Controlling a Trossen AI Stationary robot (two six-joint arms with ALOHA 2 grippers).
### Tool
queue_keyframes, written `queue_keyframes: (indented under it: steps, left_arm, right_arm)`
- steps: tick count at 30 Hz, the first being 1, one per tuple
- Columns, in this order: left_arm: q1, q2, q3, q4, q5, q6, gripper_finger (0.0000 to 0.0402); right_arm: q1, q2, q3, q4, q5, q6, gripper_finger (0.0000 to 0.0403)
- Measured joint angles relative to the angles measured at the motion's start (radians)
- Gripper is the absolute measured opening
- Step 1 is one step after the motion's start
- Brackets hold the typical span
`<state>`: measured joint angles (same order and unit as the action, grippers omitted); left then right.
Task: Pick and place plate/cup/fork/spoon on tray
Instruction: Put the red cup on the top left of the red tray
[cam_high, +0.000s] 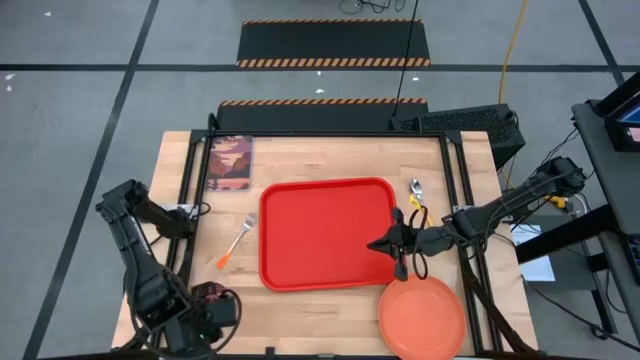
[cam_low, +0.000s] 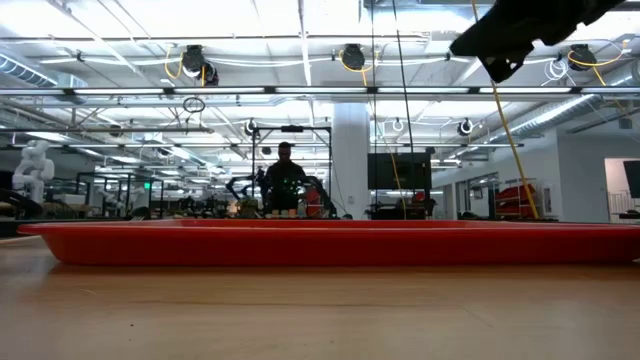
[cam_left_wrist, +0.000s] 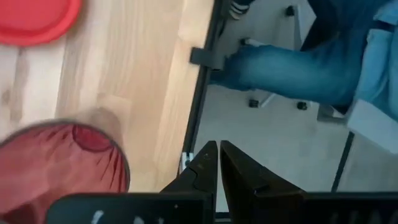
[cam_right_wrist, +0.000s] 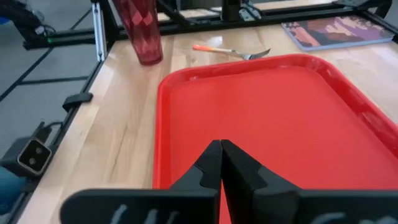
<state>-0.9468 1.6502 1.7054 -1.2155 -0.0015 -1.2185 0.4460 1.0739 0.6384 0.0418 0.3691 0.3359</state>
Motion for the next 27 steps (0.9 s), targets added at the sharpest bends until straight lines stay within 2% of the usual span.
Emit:
queue_keyframes:
  steps: [9,14,20,27]
  left_arm:
    - [-0.02,0.0,-0.002,-0.108,-0.052,-0.078,0.003]
    - [-0.022,0.0,-0.004,-0.137,-0.06,-0.12,0.0094]
    - [-0.037,-0.001,-0.069,-0.106,-0.084,-0.125,0.018]
    - [-0.057,-0.001,-0.185,-0.075,-0.085,-0.081,0.0228]
  right_arm:
    - [0.001,0.0,-0.012,0.027,0.0,-0.001,0.0]
    - [0.007,0.0,-0.013,0.053,-0.004,-0.015,0.0]
    - [0.023,0.0,-0.027,0.072,-0.006,-0.041,0.0]
    - [0.023,0.001,-0.05,0.153,-0.007,-0.054,0.0]
